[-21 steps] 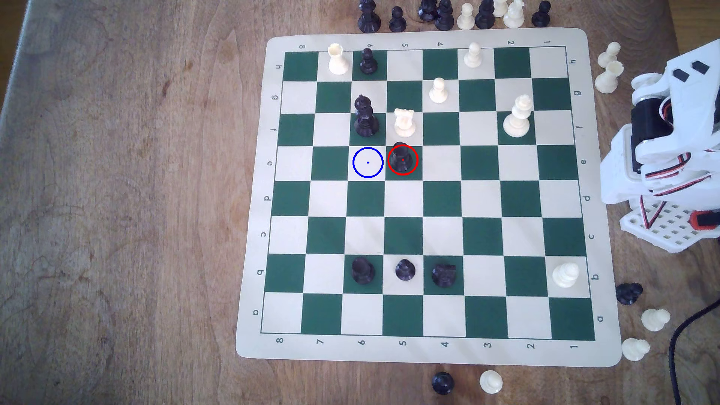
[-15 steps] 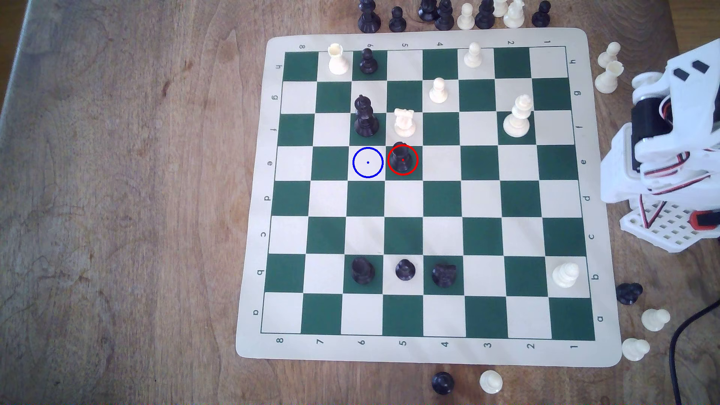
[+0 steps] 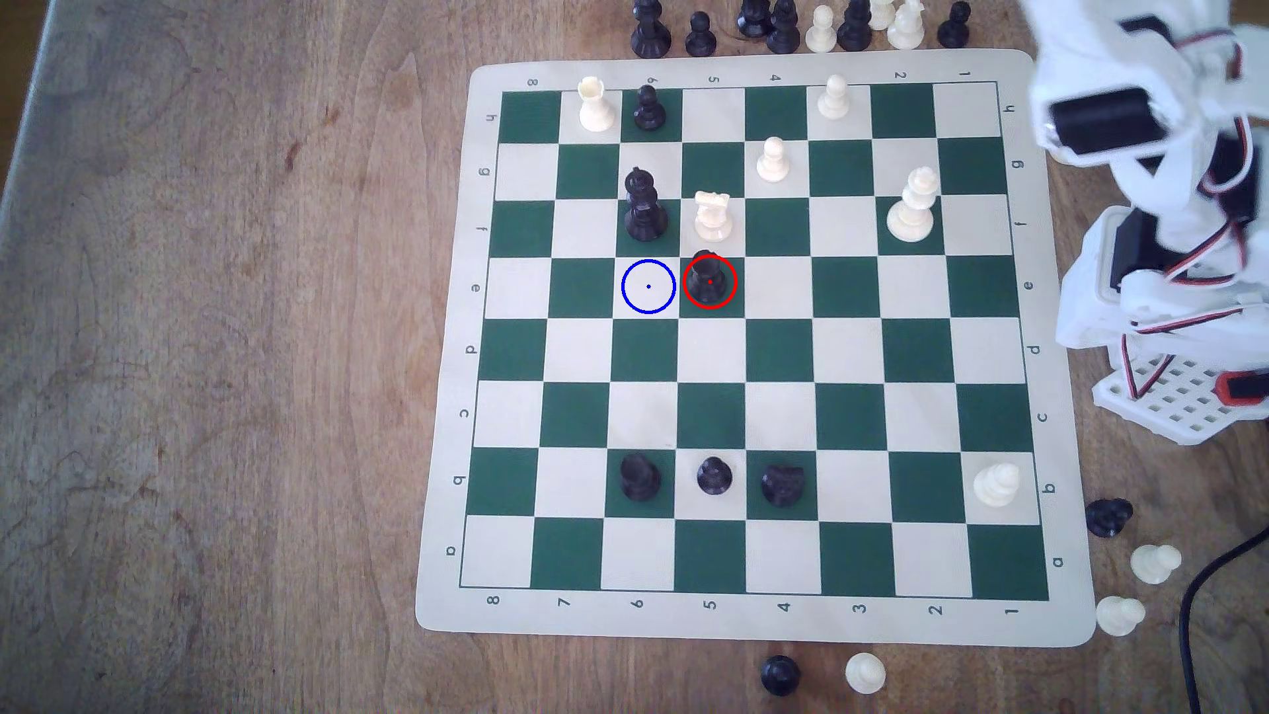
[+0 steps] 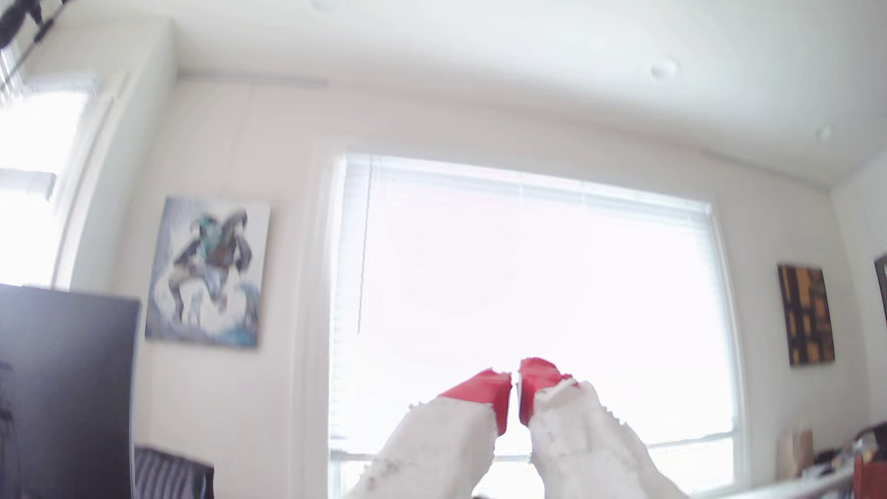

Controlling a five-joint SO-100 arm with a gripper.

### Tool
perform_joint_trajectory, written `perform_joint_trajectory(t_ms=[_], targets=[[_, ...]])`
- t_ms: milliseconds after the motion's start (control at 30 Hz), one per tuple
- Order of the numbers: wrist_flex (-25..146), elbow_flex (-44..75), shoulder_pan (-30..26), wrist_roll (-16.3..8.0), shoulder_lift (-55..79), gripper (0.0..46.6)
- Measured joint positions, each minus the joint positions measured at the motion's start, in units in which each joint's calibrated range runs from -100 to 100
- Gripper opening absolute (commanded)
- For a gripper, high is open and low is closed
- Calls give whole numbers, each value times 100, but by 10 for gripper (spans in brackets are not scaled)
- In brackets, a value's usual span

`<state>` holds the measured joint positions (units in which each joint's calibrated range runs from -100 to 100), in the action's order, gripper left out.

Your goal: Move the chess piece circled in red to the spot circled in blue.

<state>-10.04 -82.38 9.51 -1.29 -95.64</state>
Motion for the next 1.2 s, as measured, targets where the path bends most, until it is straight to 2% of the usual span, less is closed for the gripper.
perform_joint_trajectory(t_ms=[200, 233, 267, 300, 367, 467, 500, 533, 567, 733, 933, 1100, 1200], targets=[[2486, 1175, 339, -29, 50, 2], [2980, 1392, 442, -93, 117, 2], [3849, 1744, 664, -376, 318, 2], [4135, 1835, 671, -523, 411, 2], [4582, 2079, 627, -606, 721, 2], [5036, 2476, 612, -567, 1450, 2], [5203, 2621, 560, -469, 1642, 2], [5633, 3000, 383, -244, 2153, 2], [5952, 3299, 265, -171, 2564, 2], [7307, 4690, 192, -274, 4198, 3], [7602, 4998, -273, -513, 5195, 3], [7458, 5061, -553, -571, 5857, 103], [7418, 5251, -465, -640, 6468, 101]])
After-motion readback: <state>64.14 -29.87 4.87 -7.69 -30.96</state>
